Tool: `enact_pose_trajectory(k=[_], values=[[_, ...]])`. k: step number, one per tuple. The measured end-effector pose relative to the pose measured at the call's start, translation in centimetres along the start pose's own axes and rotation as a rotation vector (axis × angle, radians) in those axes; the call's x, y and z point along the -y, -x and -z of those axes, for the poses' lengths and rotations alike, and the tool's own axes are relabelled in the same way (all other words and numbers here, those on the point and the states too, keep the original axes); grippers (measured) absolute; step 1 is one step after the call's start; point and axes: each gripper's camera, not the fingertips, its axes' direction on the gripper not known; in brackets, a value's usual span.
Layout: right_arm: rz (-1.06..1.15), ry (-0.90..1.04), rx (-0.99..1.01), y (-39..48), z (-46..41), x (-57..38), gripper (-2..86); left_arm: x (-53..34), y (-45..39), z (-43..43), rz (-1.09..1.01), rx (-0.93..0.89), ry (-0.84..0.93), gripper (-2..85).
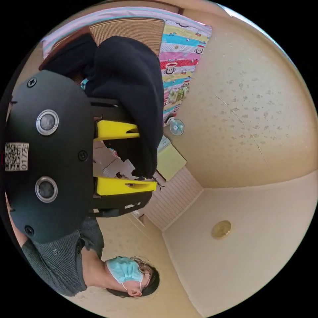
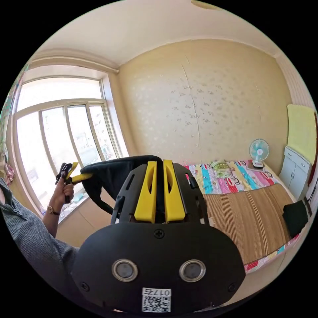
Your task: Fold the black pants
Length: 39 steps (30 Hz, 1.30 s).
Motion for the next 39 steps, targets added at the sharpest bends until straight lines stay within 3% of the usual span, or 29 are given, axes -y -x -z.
enact_pose_trajectory(k=[3, 6, 11, 14, 16, 21, 24, 27, 29, 33, 36, 38, 39], values=[[0.099, 0.032, -0.048, 3.2, -2.8, 0.9, 3.0, -4.9, 3.2, 0.4, 0.086, 0.193, -0.014, 17.6], [0.153, 0.088, 0.051, 4.7, -5.8, 1.1, 2.9, -8.1, 3.2, 0.4, 0.085, 0.298, -0.029, 18.5], [0.311, 0.142, 0.244, 9.0, -8.6, 1.9, 3.2, -6.6, -2.9, -6.6, -0.214, 0.237, 0.092, 22.6], [0.467, 0.152, 0.345, 12.2, -8.3, 2.2, 3.4, -5.5, -7.4, -11.8, -0.401, 0.304, 0.134, 24.7], [0.531, 0.151, 0.43, 13.0, -7.8, 2.1, 3.6, -5.8, -8.9, -15.2, -0.504, 0.446, 0.182, 16.5], [0.539, 0.115, 0.415, 8.9, -5.9, 1.3, 4.7, -7.9, -10.3, -15.0, -0.633, 0.435, 0.145, 9.3], [0.348, 0.026, 0.505, 1.6, -3.7, -0.1, 3.6, -7.8, -10.2, -11.8, -0.602, 0.26, 0.076, 8.3], [0.09, 0.175, 0.509, -5.7, -4.9, -1.7, 4.9, -7.2, -10.5, -7.7, -0.636, -0.026, 0.023, 8.1], [-0.07, 0.335, 0.561, -10.0, -7.0, -3.5, 11.1, -7.2, -11.7, -5.4, -0.702, -0.167, -0.012, 8.0], [-0.26, 0.381, 0.732, -14.4, -10.2, -6.0, 17.0, -7.1, -15.6, -0.8, -0.934, -0.487, -0.03, 8.0], [-0.423, 0.341, 1.053, -17.2, -13.5, -8.0, 20.2, -6.4, -17.3, 1.3, -1.009, -0.717, -0.047, 8.1], [-0.503, 0.211, 1.403, -17.1, -14.8, -8.9, 22.2, -5.9, -17.4, 1.7, -0.996, -0.842, -0.06, 8.2], [-0.496, 0.184, 1.485, -16.6, -14.8, -8.9, 22.4, -5.5, -17.1, 1.6, -0.97, -0.914, -0.059, 8.3]])
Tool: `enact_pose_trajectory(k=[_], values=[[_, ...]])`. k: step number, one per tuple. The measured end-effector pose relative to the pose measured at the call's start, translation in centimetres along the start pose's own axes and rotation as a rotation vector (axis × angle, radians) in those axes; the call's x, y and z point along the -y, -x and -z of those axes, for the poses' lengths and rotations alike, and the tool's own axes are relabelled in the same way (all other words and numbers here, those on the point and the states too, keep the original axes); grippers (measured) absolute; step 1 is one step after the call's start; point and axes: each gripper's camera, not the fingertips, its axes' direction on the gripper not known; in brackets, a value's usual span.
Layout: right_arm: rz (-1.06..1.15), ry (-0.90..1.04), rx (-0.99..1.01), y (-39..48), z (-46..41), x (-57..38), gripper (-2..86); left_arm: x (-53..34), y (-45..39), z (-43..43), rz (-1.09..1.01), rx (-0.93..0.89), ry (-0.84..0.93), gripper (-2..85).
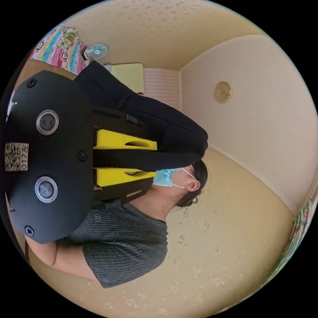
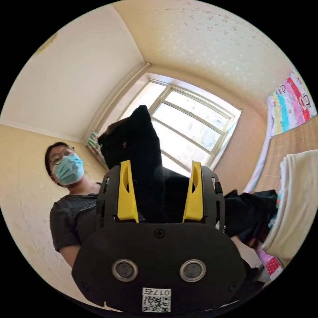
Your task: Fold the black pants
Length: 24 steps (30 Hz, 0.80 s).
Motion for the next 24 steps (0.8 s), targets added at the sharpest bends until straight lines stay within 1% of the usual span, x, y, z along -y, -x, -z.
enact_pose_trajectory(k=[1, 2, 3, 4, 5, 6, 7, 9, 10, 11, 15, 16, 19, 21, 22, 23, 24], values=[[0.046, 0.029, 0.116, 0.4, -1.2, -0.1, 22.4, -0.3, 0.5, 0.1, 0.016, -0.052, -0.029, 8.3], [0.079, 0.059, 0.15, 1.0, -2.4, -0.3, 22.1, -0.6, 0.8, 0.1, 0.022, -0.081, -0.04, 8.4], [0.075, 0.074, 0.131, 1.2, -2.9, -0.4, 21.4, -1.3, 1.4, 0.1, 0.03, -0.155, -0.06, 8.4], [0.055, 0.114, 0.054, 1.2, -4.0, -0.8, 20.2, -2.4, 2.2, 0.1, 0.036, -0.249, -0.098, 8.4], [0.037, 0.15, 0.0, 0.8, -4.7, -1.6, 19.0, -3.1, 2.6, 0.1, 0.037, -0.299, -0.126, 8.4], [0.018, 0.166, -0.012, 0.5, -4.8, -2.1, 18.3, -4.4, 3.3, 0.3, 0.04, -0.389, -0.191, 8.4], [-0.056, 0.187, -0.037, -0.4, -4.6, -3.1, 19.6, -5.7, 4.1, 0.4, 0.046, -0.46, -0.254, 8.4], [-0.152, 0.126, -0.02, -1.5, -2.8, -5.3, 22.3, -7.5, 5.4, 0.6, 0.072, -0.53, -0.344, 8.4], [-0.183, 0.041, 0.025, -1.6, -1.2, -6.9, 23.5, -8.8, 6.3, 0.5, 0.11, -0.566, -0.392, 8.4], [-0.187, -0.026, 0.051, -1.1, 0.2, -8.4, 23.9, -9.4, 6.8, 0.3, 0.132, -0.586, -0.411, 8.4], [-0.147, -0.074, -0.02, 2.4, 2.2, -10.8, 22.6, -13.6, 9.4, -2.0, 0.223, -0.738, -0.504, 8.3], [-0.101, -0.109, -0.015, 3.6, 2.8, -11.4, 19.7, -14.5, 9.8, -2.6, 0.235, -0.77, -0.522, 8.3], [0.019, -0.252, 0.087, 6.4, 5.6, -12.9, 8.9, -15.9, 9.9, -3.7, 0.261, -0.782, -0.552, 8.4], [0.122, -0.355, 0.132, 8.7, 7.8, -14.0, 6.7, -15.8, 9.3, -3.7, 0.254, -0.761, -0.537, 8.4], [0.192, -0.4, 0.127, 10.8, 9.1, -14.5, 5.9, -15.5, 8.8, -3.7, 0.254, -0.723, -0.496, 8.4], [0.25, -0.405, 0.087, 13.2, 10.3, -14.8, 5.4, -15.2, 8.5, -3.7, 0.258, -0.694, -0.466, 8.4], [0.274, -0.396, 0.055, 14.5, 10.7, -14.8, 5.1, -14.6, 7.9, -3.7, 0.267, -0.624, -0.4, 8.4]])
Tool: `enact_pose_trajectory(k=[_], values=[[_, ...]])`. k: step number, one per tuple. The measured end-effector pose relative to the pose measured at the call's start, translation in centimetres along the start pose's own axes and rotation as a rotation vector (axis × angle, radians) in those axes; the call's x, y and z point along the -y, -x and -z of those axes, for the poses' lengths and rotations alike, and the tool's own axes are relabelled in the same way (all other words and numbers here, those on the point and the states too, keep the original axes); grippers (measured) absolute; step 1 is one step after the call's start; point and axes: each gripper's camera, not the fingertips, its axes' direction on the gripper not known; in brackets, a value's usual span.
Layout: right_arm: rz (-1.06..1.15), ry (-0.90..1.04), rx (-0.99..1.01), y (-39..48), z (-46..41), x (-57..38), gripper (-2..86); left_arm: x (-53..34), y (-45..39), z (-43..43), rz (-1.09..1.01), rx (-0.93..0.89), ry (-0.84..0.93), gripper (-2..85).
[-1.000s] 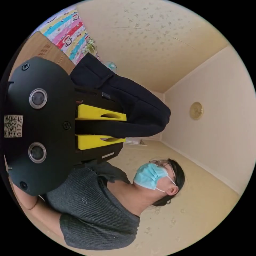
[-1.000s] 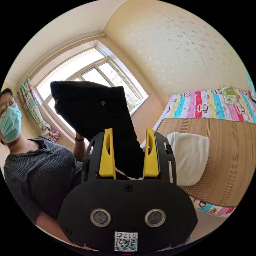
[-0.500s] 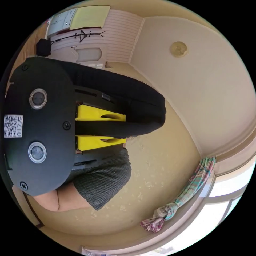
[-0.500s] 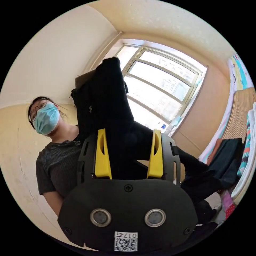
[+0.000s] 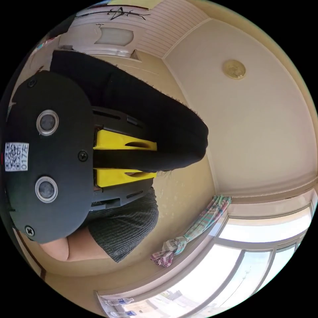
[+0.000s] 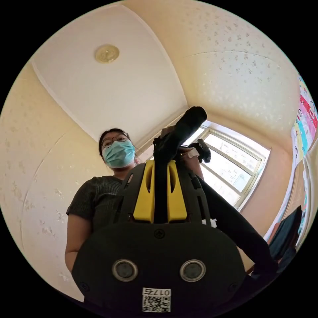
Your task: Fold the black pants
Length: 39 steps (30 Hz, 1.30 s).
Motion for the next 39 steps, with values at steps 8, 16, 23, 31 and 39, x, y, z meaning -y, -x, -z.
enact_pose_trajectory(k=[8, 16, 23, 31, 39], values=[[0.167, 0.125, -0.241, 13.8, 2.2, 3.7, 4.3, -1.2, -2.4, -5.6, -0.1, 0.318, 0.185, 8.7], [0.242, 0.137, -0.326, 24.0, 5.9, 2.5, 3.0, -8.1, 1.6, -7.7, -0.052, 0.393, 0.142, 8.7], [0.425, 0.091, -0.472, 33.7, 9.0, 5.9, 1.5, -7.8, 8.1, -10.1, 0.145, 0.684, 0.321, 7.8], [0.664, 0.071, -0.538, 39.6, 6.3, 12.4, 0.8, -5.3, 17.1, -7.0, 0.201, 0.665, 0.365, 5.9], [0.709, 0.134, -0.656, 42.8, 3.1, 19.5, 0.7, -3.6, 23.4, -0.9, 0.183, 0.626, 0.309, 6.0]])
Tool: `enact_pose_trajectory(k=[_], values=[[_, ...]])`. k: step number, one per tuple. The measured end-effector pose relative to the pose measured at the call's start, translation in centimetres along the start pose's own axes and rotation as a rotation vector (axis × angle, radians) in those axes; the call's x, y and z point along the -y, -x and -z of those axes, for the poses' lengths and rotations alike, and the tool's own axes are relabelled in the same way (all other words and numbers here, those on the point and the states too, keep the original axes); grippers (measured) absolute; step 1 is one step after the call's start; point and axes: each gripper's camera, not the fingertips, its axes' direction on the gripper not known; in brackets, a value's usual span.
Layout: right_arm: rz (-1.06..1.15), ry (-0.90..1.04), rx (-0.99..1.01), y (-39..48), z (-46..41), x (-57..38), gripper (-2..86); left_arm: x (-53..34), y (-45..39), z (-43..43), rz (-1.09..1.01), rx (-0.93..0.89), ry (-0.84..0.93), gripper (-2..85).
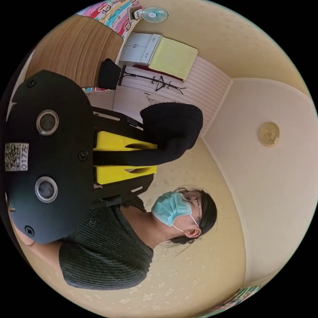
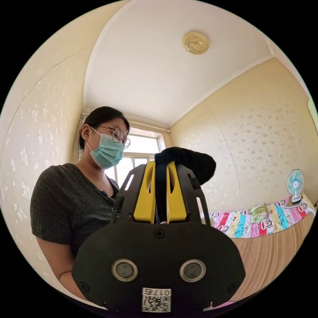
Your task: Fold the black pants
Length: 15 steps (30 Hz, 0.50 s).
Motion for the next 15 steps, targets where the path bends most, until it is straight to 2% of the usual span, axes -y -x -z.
enact_pose_trajectory(k=[5, 9, 11, 15], values=[[-0.002, -0.009, 0.012, -2.3, 0.1, 4.1, 0.6, 0.9, 4.1, 1.3, 0.021, -0.02, -0.013, 6.0], [0.01, 0.01, 0.056, -5.8, -0.3, 8.5, 0.7, 2.9, 6.9, 2.3, -0.032, 0.044, -0.035, 6.1], [-0.001, 0.003, 0.118, -9.4, -0.7, 11.7, 0.9, 3.7, 8.3, 2.6, -0.054, 0.105, -0.071, 6.1], [-0.058, -0.009, 0.182, -16.3, -1.3, 16.7, 1.1, 5.0, 10.5, 2.7, -0.137, 0.455, -0.212, 6.0]])
